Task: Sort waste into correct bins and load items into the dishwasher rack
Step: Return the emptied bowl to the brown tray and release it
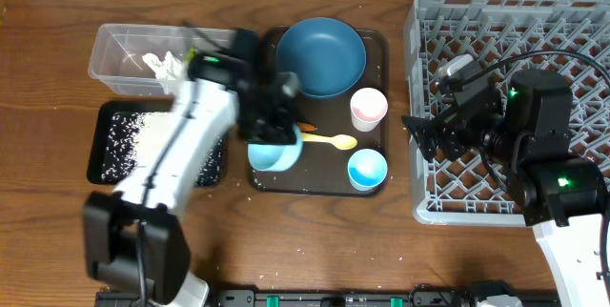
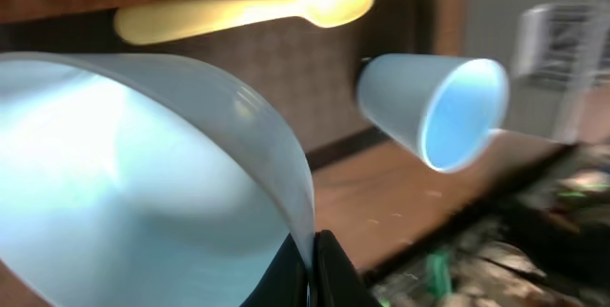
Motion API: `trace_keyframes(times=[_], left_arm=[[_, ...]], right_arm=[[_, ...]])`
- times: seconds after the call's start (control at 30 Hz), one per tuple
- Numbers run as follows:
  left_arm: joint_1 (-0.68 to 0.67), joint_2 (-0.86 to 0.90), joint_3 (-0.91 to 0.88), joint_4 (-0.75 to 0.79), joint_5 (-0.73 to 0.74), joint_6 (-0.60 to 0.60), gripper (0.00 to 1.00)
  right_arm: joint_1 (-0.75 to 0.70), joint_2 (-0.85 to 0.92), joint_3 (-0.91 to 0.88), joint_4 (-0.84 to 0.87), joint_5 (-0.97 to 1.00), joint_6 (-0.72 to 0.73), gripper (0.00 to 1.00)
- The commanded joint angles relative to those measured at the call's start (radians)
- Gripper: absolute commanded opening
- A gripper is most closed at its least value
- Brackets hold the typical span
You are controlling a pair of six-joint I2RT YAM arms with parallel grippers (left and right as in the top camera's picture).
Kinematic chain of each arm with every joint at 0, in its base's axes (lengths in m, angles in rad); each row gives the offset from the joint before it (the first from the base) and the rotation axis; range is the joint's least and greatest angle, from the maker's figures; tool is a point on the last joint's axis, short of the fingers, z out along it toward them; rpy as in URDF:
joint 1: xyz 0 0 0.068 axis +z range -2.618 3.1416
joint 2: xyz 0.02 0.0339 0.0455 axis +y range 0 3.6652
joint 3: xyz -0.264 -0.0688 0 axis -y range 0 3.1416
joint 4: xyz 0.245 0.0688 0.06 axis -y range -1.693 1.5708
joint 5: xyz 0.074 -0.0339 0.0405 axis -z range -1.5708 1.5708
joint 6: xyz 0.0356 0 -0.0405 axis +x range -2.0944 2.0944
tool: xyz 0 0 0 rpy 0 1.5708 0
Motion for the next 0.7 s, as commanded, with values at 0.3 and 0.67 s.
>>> trace_keyframes(times=[0.3,0.67], left_arm=[[-0.264,0.156,-0.008,0.101,-0.400,-0.233,0.06],[-0.343,0.193,-0.008,0.105,-0.396,-0.291,0.11]], right_arm=[[-0.013,-0.001,0.023,-0.007,-0.005,0.010,0.98],[-0.013,-0.001,0.023,-0.007,-0.005,0.010,0.98]])
